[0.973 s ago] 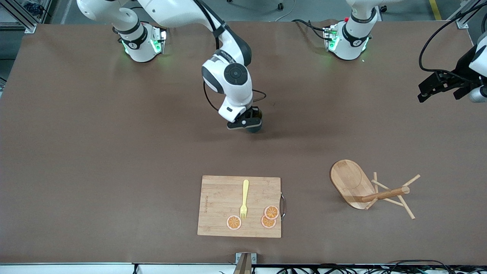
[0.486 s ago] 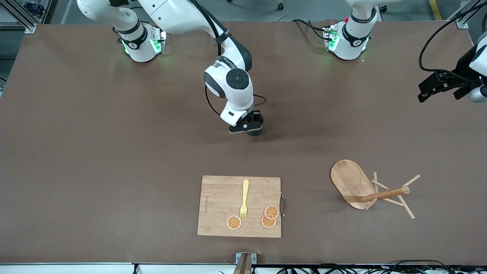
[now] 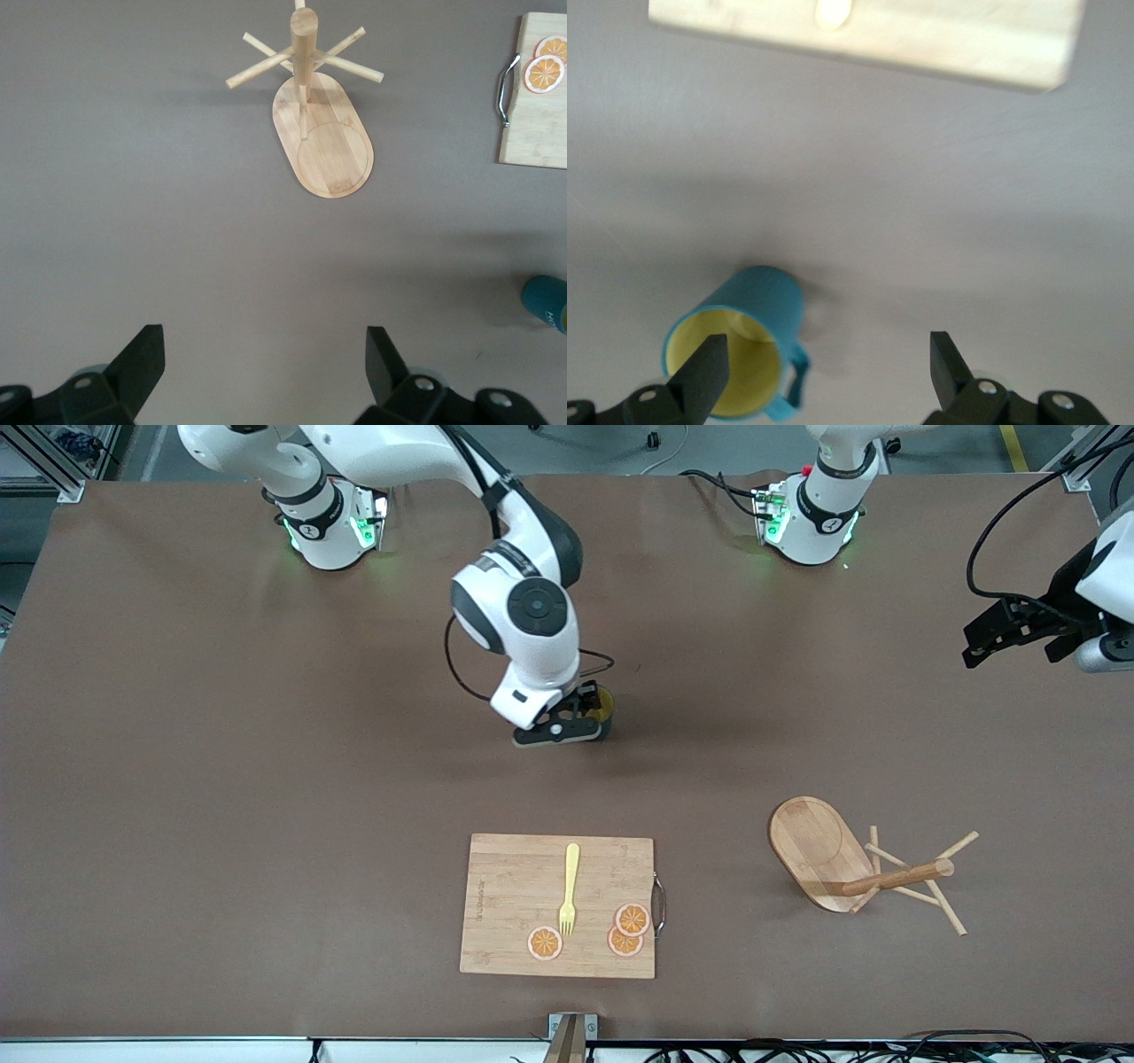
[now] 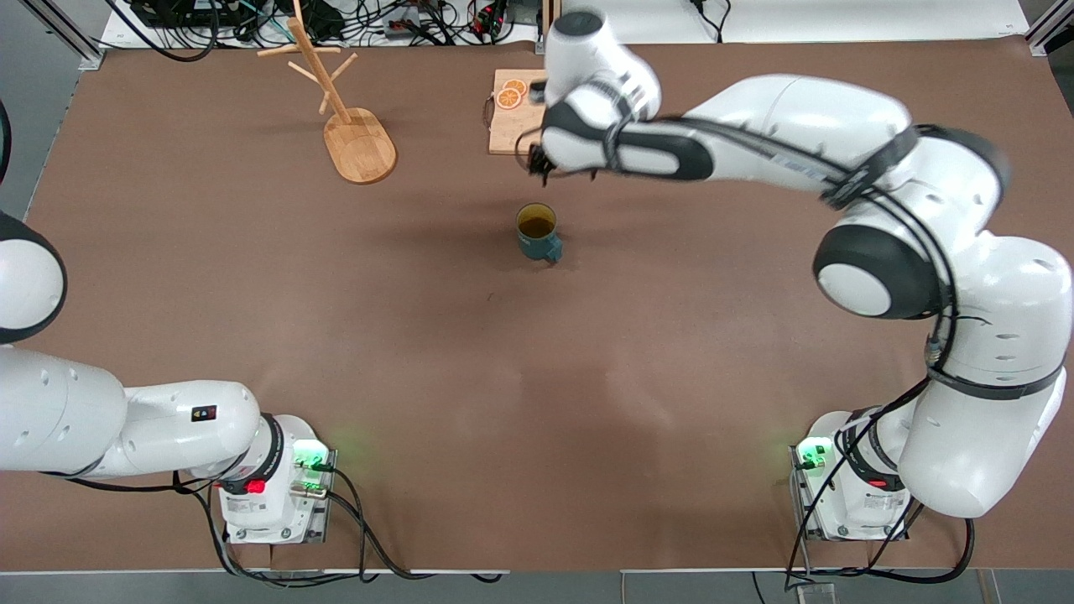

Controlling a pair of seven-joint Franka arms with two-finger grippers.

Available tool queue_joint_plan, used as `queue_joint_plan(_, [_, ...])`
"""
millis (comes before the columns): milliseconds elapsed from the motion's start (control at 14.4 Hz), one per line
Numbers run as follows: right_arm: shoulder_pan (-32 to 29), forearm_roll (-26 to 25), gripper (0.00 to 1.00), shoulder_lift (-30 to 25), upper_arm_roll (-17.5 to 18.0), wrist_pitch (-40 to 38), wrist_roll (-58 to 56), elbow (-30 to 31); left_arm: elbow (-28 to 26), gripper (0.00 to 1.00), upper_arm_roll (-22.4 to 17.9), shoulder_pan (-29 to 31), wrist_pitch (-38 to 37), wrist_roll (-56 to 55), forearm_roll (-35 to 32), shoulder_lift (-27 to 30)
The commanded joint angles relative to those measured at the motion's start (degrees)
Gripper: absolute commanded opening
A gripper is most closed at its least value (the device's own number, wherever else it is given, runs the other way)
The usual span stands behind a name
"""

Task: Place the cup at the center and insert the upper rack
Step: 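Carry the teal mug with the right gripper to the table center, then release the mug and withdraw the right gripper while the left gripper advances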

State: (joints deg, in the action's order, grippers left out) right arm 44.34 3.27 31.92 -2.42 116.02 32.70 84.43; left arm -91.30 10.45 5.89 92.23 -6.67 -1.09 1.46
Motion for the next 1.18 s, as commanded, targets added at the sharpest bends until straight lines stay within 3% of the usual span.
queue_joint_plan(0, [-6.0,0.3,1.0,-6.1,0.8,-3.9,-7.0,2.0,5.9,1.0,0.4,-0.9,-0.8,0.3,-0.8,-4.7])
queue_joint_plan(278, [-15.4,0.2,1.0,-10.6,0.8,-10.2,-22.3,2.1,8.1,1.0,0.4,-4.2,-0.7,0.2,-1.0,-9.2])
queue_joint_plan(556, [-25.5,0.1,1.0,-14.2,0.7,-16.3,-38.3,2.1,8.1,1.0,0.4,-7.7,-0.4,-4.7,-1.1,-10.2])
queue_joint_plan(1112, [-43.3,-0.7,1.0,-18.4,0.5,-23.3,-39.7,0.3,7.8,1.0,0.4,-15.5,-0.8,-20.5,-1.2,-10.8])
